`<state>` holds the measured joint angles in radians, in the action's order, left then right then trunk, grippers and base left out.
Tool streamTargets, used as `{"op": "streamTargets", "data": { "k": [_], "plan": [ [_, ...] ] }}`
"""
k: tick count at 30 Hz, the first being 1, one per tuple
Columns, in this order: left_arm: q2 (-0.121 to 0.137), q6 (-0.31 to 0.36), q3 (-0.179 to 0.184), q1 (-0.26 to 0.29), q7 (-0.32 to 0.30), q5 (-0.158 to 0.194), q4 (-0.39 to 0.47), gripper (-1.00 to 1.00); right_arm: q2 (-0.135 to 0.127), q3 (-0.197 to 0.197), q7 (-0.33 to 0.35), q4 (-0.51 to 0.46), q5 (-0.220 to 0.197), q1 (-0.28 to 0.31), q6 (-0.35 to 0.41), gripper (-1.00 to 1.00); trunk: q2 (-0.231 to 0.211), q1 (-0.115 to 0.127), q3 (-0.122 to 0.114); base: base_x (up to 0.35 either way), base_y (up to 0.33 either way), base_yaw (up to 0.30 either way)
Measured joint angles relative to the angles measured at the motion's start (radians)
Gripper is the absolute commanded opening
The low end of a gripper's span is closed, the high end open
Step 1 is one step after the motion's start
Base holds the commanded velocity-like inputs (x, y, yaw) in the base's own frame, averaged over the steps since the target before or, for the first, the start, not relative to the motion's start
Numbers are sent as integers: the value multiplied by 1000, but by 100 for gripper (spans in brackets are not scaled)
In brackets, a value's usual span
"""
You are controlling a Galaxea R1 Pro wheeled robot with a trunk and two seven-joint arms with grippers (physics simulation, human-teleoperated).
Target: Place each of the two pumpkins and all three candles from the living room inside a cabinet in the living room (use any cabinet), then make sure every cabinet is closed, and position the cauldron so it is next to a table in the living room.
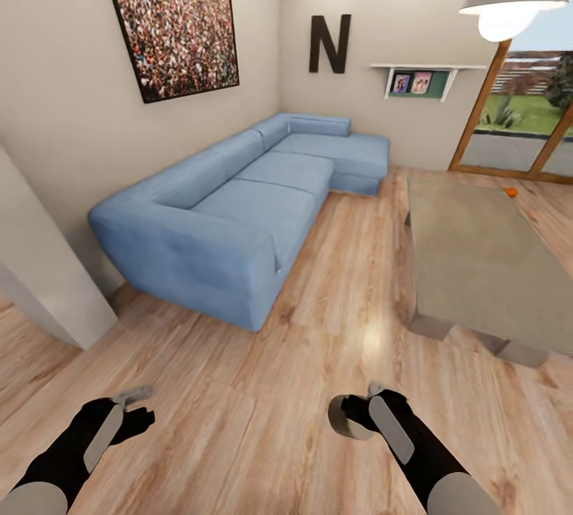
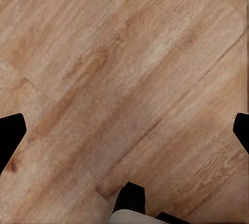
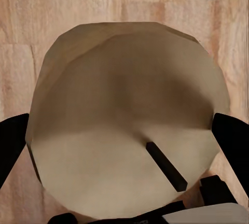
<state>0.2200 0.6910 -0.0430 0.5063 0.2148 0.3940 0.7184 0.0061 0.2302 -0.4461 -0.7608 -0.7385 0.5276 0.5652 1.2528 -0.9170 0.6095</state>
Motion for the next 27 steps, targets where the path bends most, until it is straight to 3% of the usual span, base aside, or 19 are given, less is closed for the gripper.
{"op": "streamTargets", "data": {
  "k": [8,27],
  "plan": [
    [1,-1,0,0,0,0,0,100,1,0,0,0,0,0,0,-100,-56,31,-18,-191,0,-250],
    [1,1,0,0,0,0,0,100,2,1,1,2,-1,0,-2,-100,-189,104,-65,-6,0,-240]
  ]
}}
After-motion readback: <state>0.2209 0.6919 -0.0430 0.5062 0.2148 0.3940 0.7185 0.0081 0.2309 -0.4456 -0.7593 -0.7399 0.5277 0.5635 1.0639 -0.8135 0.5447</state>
